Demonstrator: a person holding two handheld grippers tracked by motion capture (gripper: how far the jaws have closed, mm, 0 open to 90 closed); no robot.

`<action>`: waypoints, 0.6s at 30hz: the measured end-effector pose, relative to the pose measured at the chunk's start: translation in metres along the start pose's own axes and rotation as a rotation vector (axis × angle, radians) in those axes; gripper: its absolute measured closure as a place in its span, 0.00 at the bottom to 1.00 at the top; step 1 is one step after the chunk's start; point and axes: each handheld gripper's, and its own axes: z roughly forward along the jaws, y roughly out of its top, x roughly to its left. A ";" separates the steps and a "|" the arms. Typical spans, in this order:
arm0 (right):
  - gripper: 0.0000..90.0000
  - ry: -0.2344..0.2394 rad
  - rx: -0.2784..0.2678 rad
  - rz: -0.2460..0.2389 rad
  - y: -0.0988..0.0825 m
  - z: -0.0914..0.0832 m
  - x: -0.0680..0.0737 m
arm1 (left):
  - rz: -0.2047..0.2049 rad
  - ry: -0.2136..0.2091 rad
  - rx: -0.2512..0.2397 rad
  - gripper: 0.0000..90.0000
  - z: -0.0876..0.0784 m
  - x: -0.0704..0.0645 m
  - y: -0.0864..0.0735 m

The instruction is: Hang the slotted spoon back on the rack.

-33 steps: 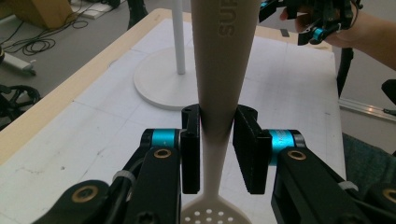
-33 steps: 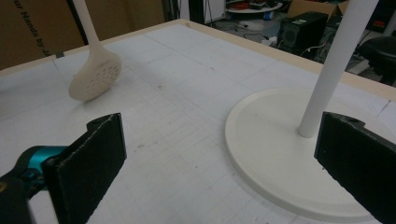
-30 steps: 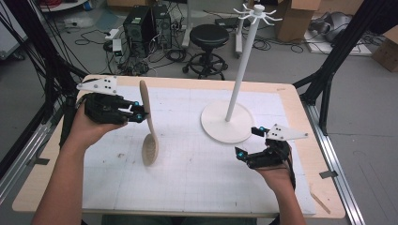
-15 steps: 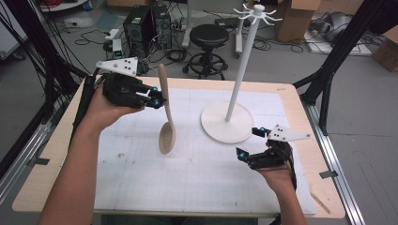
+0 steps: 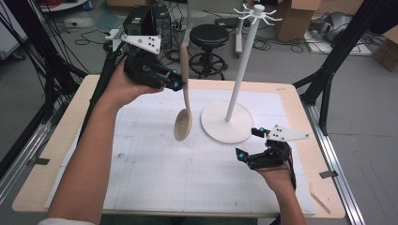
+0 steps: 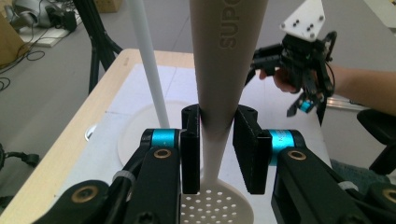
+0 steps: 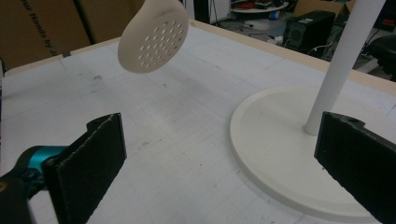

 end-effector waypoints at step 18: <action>0.01 0.006 -0.016 -0.005 0.000 0.000 -0.001 | -0.016 0.053 0.043 0.81 0.028 0.029 0.045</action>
